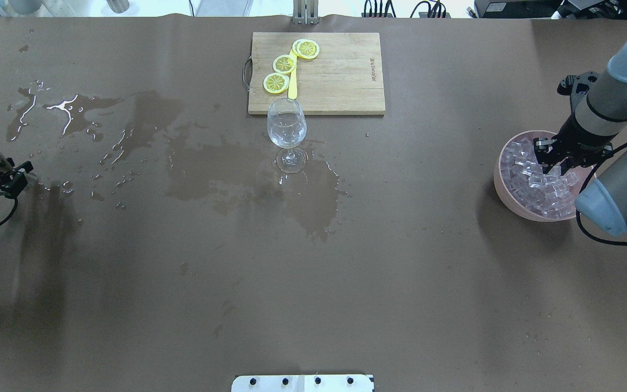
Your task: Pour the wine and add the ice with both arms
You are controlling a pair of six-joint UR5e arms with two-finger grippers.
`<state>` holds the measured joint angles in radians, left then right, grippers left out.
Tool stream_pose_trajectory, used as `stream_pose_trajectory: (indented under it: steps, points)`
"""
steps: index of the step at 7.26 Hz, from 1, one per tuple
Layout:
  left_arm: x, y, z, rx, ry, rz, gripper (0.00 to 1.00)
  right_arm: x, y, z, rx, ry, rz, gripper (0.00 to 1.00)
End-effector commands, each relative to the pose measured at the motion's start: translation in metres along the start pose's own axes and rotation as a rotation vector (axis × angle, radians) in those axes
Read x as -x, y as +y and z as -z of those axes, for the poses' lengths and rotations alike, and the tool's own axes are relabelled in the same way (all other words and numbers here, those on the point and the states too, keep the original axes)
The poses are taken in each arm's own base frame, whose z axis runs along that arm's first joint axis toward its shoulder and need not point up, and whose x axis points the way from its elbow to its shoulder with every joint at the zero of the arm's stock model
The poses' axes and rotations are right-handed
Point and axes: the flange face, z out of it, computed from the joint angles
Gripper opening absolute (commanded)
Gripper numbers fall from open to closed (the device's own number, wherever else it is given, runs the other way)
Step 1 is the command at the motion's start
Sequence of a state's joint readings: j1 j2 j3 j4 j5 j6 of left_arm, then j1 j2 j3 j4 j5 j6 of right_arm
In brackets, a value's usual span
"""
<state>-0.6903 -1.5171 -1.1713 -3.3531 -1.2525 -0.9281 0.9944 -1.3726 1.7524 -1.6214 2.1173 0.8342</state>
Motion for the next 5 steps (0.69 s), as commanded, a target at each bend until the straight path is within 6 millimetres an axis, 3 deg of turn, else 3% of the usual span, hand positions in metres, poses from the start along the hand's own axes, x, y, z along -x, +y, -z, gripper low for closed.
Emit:
stream_pose_trajectory:
  steps: [1,4,5]
  points:
    - [0.001,0.001,0.0,0.001,-0.002,-0.001,0.47,-0.008,-0.006,0.025,-0.032,-0.029,-0.016,0.11]
    - [0.0,0.0,0.0,0.0,-0.001,0.0,0.33,-0.016,-0.012,0.06,-0.059,-0.047,-0.027,0.1]
    - [0.0,0.0,0.0,-0.001,0.0,0.0,0.28,-0.008,-0.026,0.09,-0.07,-0.041,-0.003,0.06]
